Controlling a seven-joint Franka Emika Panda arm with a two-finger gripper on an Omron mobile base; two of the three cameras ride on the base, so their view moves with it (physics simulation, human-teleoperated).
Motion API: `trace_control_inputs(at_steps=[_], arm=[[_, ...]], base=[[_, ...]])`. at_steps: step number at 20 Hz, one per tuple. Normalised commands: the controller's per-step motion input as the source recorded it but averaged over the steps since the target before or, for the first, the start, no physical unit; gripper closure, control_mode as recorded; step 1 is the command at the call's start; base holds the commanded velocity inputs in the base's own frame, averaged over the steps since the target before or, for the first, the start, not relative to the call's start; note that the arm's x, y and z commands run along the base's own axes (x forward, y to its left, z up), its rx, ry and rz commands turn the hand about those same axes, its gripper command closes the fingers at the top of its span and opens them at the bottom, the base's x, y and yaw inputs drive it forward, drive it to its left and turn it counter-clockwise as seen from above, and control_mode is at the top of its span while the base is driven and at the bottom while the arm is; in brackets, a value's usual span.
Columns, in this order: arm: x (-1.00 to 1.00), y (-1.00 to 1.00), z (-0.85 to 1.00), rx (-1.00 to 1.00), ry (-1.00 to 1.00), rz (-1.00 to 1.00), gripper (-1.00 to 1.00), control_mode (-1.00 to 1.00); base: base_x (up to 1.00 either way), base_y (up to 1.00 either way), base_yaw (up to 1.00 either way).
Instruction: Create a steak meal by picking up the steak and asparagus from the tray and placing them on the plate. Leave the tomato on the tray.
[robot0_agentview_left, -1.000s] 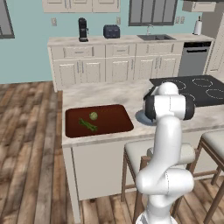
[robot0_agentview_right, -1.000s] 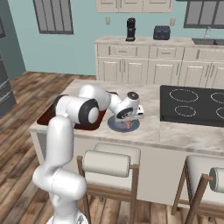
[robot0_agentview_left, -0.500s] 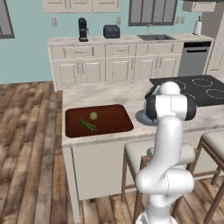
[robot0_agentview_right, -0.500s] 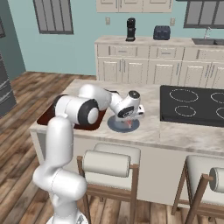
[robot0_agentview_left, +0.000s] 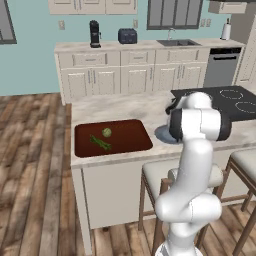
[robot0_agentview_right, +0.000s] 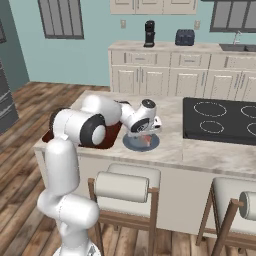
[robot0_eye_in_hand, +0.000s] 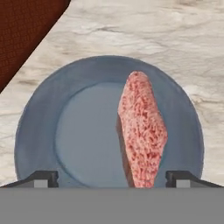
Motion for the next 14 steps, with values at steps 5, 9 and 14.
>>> trace_control_inputs(at_steps=[5,9,14], arm=[[-0.43,0.69,0.46,-0.11,-0.01,0.00,-1.00,-1.00],[-0.40,0.75,0.49,-0.03,-0.03,0.00,-1.00,-1.00],[-0.25,0.78,0.45,0.00,0.00,0.00,-1.00,-1.00]], base=[[0.00,0.00,0.00],[0.00,0.00,0.00],[0.00,0.00,0.00]])
